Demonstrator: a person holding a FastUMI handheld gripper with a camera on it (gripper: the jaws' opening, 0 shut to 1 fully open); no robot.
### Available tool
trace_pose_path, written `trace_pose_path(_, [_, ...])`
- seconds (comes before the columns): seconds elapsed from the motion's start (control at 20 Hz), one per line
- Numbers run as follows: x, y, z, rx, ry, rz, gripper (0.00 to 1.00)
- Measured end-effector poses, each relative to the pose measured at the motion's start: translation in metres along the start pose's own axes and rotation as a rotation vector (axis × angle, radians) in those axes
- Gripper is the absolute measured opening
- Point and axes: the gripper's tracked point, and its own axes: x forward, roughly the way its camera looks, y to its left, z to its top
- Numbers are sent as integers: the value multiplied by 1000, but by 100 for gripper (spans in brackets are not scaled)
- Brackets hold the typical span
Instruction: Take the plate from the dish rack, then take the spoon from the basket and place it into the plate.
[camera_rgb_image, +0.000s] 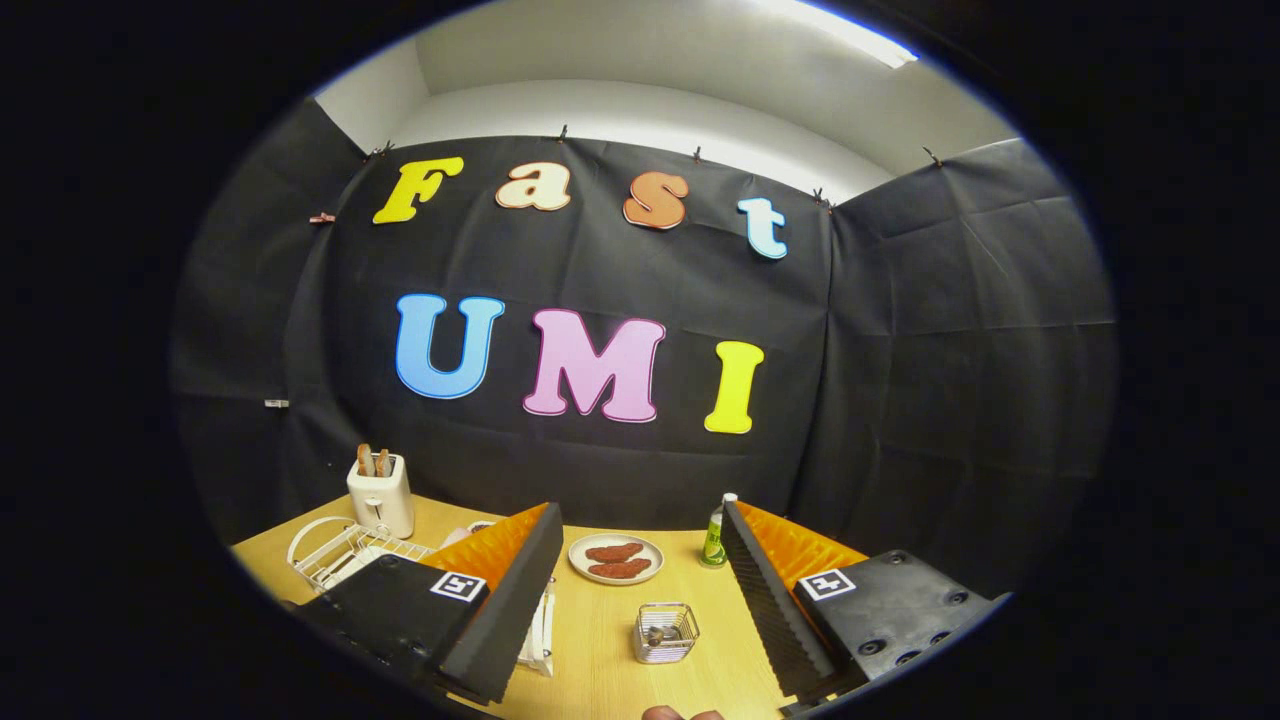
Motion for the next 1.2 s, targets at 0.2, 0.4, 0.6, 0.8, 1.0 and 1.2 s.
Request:
trace_pose_path(0.2, [15,25,-7,10,52,39,97])
trace_pose_path(0.4, [44,66,-18,-11,140,106,97])
trace_pose_path(0.6, [80,118,-33,-33,246,191,97])
trace_pose_path(0.8, [113,165,-77,-74,377,239,98])
trace_pose_path(1.0, [135,194,-122,-83,507,233,98])
trace_pose_path(1.2, [144,209,-164,-32,647,198,97])
